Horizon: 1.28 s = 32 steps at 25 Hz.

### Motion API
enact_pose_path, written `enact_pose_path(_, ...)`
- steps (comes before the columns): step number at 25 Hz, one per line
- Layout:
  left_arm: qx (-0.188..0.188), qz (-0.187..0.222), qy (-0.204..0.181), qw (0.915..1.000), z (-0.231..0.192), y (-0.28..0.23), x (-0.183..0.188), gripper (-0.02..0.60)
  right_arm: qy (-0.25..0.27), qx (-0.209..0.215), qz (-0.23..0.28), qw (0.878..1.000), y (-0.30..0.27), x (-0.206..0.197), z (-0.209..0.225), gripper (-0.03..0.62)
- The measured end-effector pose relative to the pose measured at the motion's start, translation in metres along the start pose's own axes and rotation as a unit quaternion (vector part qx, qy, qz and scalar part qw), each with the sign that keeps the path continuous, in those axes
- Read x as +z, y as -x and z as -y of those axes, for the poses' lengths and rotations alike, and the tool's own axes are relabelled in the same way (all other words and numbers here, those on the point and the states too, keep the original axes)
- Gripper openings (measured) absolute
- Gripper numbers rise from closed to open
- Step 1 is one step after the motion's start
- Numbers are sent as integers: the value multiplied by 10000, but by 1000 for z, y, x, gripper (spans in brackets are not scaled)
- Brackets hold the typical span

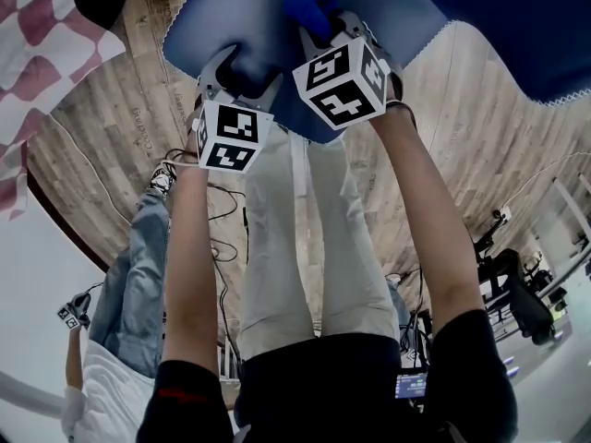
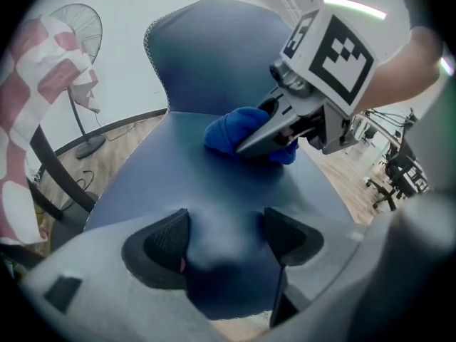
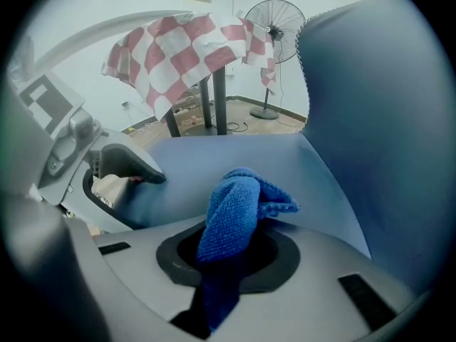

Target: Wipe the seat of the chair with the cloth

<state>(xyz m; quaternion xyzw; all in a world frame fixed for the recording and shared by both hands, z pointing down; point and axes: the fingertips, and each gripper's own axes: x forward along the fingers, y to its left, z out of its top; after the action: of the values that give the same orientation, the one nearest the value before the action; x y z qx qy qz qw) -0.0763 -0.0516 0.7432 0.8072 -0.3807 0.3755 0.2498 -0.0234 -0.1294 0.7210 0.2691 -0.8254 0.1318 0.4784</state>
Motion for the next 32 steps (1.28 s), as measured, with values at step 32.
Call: enact_pose_path(32, -1, 92, -57, 9999, -1, 3, 0, 334, -144, -87, 24, 9999, 3, -6, 16, 52)
